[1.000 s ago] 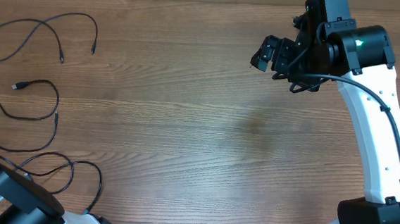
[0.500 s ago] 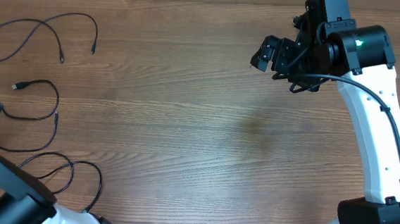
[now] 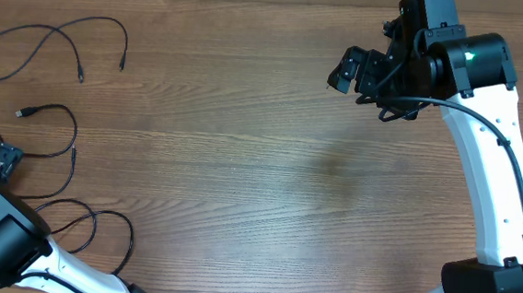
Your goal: Untangle cables
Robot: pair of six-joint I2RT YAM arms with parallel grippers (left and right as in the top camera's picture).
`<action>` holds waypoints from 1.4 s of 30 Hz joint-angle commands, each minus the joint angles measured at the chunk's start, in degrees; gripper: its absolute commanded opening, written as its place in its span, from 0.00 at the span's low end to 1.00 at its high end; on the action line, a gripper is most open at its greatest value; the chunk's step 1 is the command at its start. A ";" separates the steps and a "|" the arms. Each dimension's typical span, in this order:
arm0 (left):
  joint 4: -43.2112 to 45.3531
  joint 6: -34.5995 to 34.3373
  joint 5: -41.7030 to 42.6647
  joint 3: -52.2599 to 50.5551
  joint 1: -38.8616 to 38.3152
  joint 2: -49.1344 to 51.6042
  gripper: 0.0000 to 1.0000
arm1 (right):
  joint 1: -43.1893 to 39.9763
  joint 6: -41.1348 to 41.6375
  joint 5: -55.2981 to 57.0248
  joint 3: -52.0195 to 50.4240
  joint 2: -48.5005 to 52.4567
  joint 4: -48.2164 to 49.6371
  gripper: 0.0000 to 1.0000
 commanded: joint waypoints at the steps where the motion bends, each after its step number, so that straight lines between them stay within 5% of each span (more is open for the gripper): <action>1: 1.14 1.18 1.33 0.15 0.98 2.51 0.87 | -0.22 0.07 0.22 0.59 -0.96 0.28 1.00; 8: 2.47 1.79 6.08 0.15 1.88 5.66 0.85 | -0.24 0.04 0.22 0.59 -0.96 0.28 1.00; 19: 3.58 3.04 20.33 0.13 2.45 6.10 0.68 | -0.24 0.04 0.22 0.59 -0.96 0.28 1.00; 28: 3.30 3.02 22.62 0.13 1.05 6.10 0.63 | -0.24 0.07 0.24 0.59 -0.96 0.28 1.00; 42: -5.55 2.78 23.47 13.05 0.74 -0.13 0.69 | -0.24 0.07 0.24 0.59 -0.96 0.28 1.00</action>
